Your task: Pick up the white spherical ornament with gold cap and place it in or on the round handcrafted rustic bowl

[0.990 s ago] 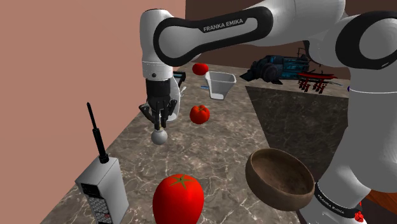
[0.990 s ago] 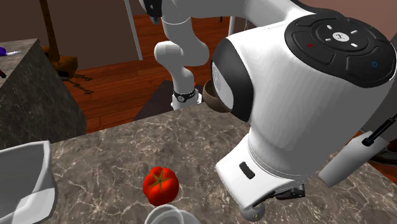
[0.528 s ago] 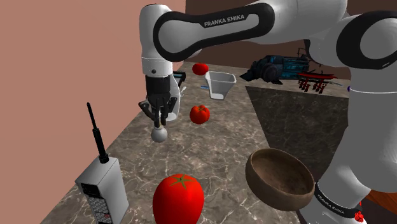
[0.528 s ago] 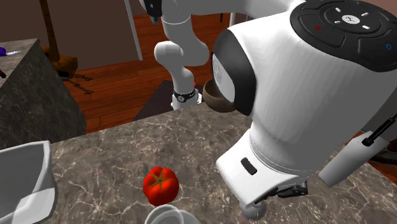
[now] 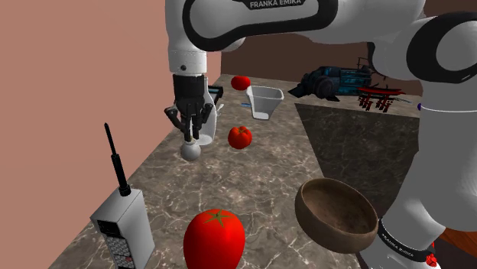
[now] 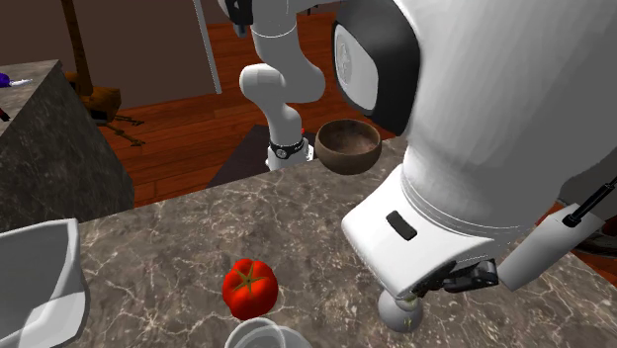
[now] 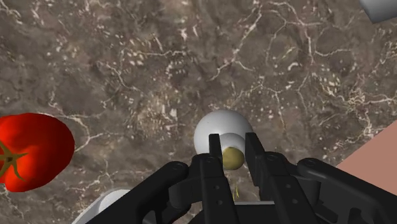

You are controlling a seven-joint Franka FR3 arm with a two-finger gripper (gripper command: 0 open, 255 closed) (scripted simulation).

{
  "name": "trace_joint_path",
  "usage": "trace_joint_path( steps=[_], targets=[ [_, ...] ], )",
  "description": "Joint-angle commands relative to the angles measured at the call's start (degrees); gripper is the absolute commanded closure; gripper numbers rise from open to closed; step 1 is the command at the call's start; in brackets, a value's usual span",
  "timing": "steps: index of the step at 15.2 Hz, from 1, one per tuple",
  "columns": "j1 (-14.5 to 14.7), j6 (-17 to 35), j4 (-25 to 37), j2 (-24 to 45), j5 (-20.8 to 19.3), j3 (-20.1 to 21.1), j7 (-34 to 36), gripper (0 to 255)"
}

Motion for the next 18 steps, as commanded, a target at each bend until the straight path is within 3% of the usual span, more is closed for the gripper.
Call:
trace_joint_path(
  steps=[1,18],
  targets=[
    [0.1,-1.8,1.8,0.1,0.0,0.0,0.0,255],
    [2.8,-17.1,21.3,4.2,-1.6,0.2,1.7,255]
  ],
)
